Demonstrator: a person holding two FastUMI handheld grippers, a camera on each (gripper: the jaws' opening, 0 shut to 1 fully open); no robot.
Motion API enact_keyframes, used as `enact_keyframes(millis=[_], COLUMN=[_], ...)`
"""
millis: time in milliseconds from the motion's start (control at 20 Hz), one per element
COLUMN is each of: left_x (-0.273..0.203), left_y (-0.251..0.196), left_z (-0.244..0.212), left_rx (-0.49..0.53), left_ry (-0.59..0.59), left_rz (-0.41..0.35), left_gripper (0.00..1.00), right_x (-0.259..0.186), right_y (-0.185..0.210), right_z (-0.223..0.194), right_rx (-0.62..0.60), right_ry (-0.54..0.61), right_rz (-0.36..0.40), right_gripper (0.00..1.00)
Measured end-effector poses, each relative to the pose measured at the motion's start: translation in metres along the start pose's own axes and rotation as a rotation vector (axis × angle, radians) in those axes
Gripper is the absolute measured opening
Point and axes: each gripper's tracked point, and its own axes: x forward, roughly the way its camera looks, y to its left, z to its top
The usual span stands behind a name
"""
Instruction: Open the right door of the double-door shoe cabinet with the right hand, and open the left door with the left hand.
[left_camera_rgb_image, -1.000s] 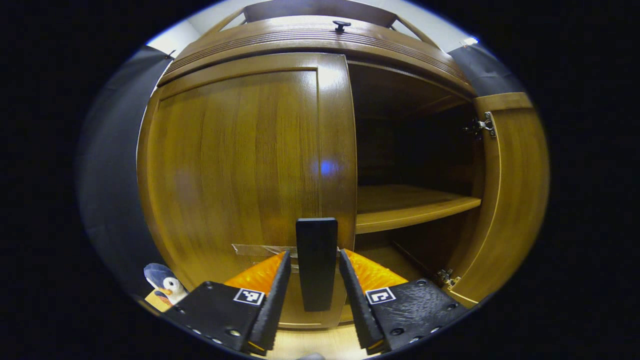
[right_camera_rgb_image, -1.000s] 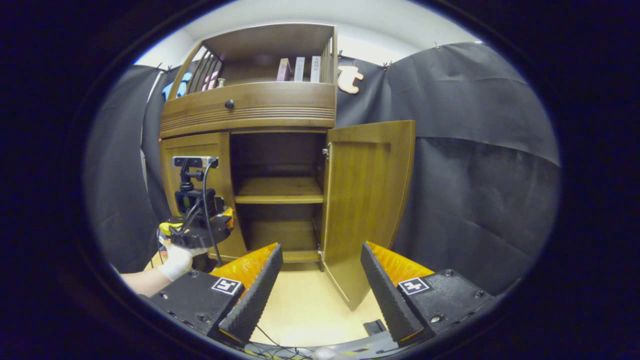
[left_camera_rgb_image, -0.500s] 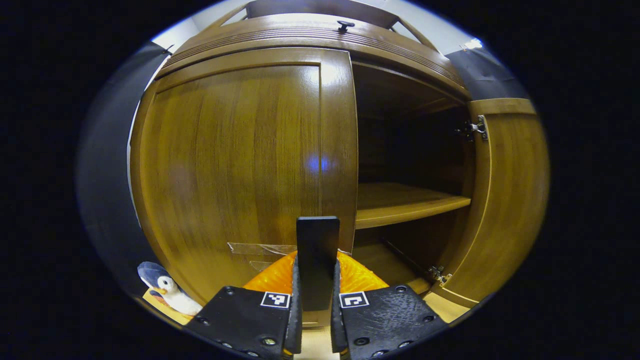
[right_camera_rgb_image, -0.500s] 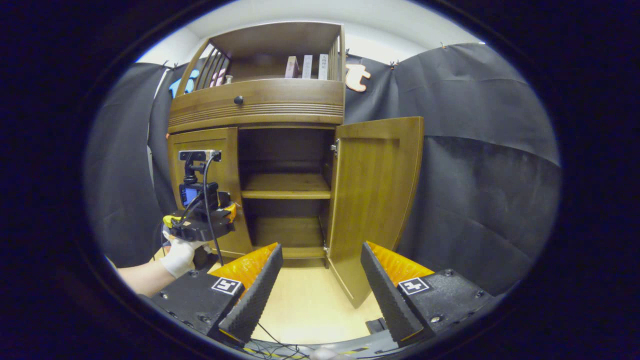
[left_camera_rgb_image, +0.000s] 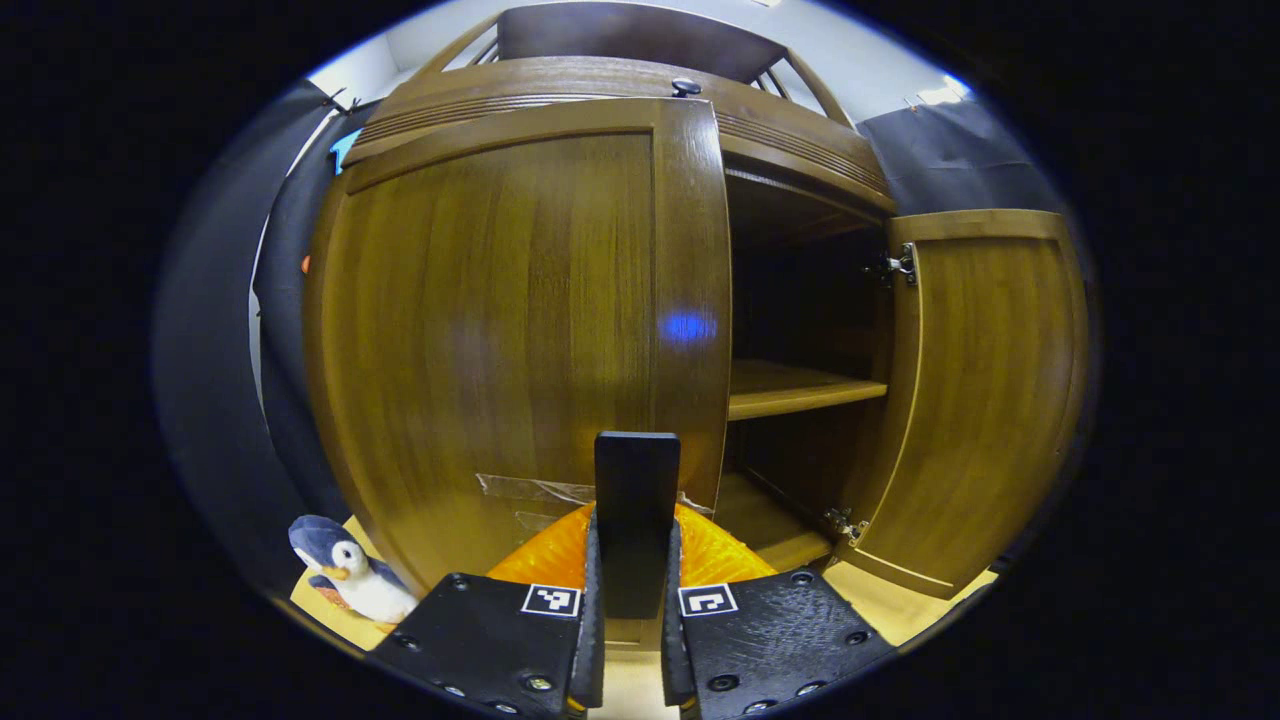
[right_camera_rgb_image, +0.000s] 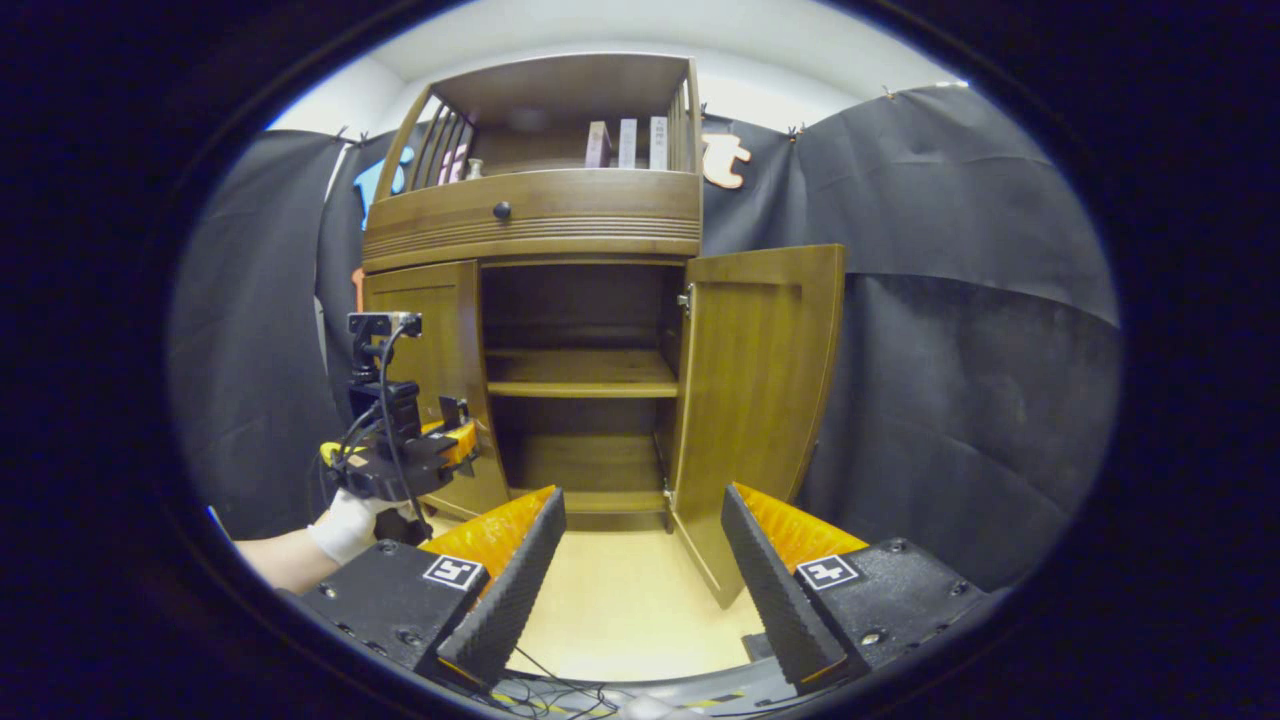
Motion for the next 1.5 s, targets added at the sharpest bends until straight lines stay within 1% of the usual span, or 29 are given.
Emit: enact_keyframes(millis=[200, 300, 400, 650, 900, 1100, 1150, 1200, 1250, 1300, 1350, 1400, 1450, 1500], left_x=[-0.029, -0.042, -0.055, -0.081, -0.111, -0.137, -0.141, -0.147, -0.150, -0.162, -0.163, -0.167, -0.167, -0.174], left_y=[0.006, 0.010, 0.015, 0.030, 0.051, 0.074, 0.080, 0.085, 0.092, 0.100, 0.106, 0.113, 0.123, 0.132], left_z=[-0.004, -0.005, -0.005, -0.005, -0.007, -0.010, -0.010, -0.011, -0.010, -0.013, -0.012, -0.014, -0.014, -0.014], left_rx=[0.001, -0.012, -0.024, -0.008, -0.014, -0.024, -0.027, -0.027, -0.022, -0.037, -0.036, -0.028, -0.020, -0.015], left_ry=[-0.002, -0.007, -0.015, -0.022, -0.025, -0.028, -0.025, -0.025, -0.027, -0.015, -0.014, -0.003, -0.005, -0.013], left_rz=[-0.009, -0.020, -0.032, -0.036, -0.004, 0.047, 0.058, 0.068, 0.083, 0.105, 0.119, 0.133, 0.167, 0.190], left_gripper=[0.22, 0.22, 0.21, 0.22, 0.21, 0.21, 0.29, 0.21, 0.20, 0.15, 0.10, 0.10, 0.09, 0.04], right_x=[-0.007, -0.011, -0.015, -0.018, -0.020, -0.024, -0.024, -0.025, -0.025, -0.025, -0.026, -0.029, -0.029, -0.030], right_y=[0.016, 0.026, 0.036, 0.055, 0.066, 0.073, 0.075, 0.077, 0.080, 0.082, 0.085, 0.087, 0.088, 0.090], right_z=[-0.005, -0.006, -0.007, -0.007, -0.007, -0.010, -0.010, -0.011, -0.012, -0.013, -0.014, -0.016, -0.015, -0.016], right_rx=[-0.002, -0.010, -0.018, -0.029, -0.036, -0.025, -0.023, -0.020, -0.019, -0.017, -0.016, -0.013, -0.012, -0.011], right_ry=[0.006, 0.007, 0.006, 0.002, -0.016, -0.017, -0.019, -0.019, -0.018, -0.016, -0.011, -0.011, -0.014, -0.014], right_rz=[0.045, 0.074, 0.103, 0.154, 0.189, 0.221, 0.228, 0.234, 0.243, 0.249, 0.259, 0.266, 0.270, 0.274], right_gripper=[1.00, 0.99, 1.00, 0.99, 0.99, 0.99, 0.99, 1.00, 1.00, 1.00, 1.00, 1.00, 1.00, 0.99])
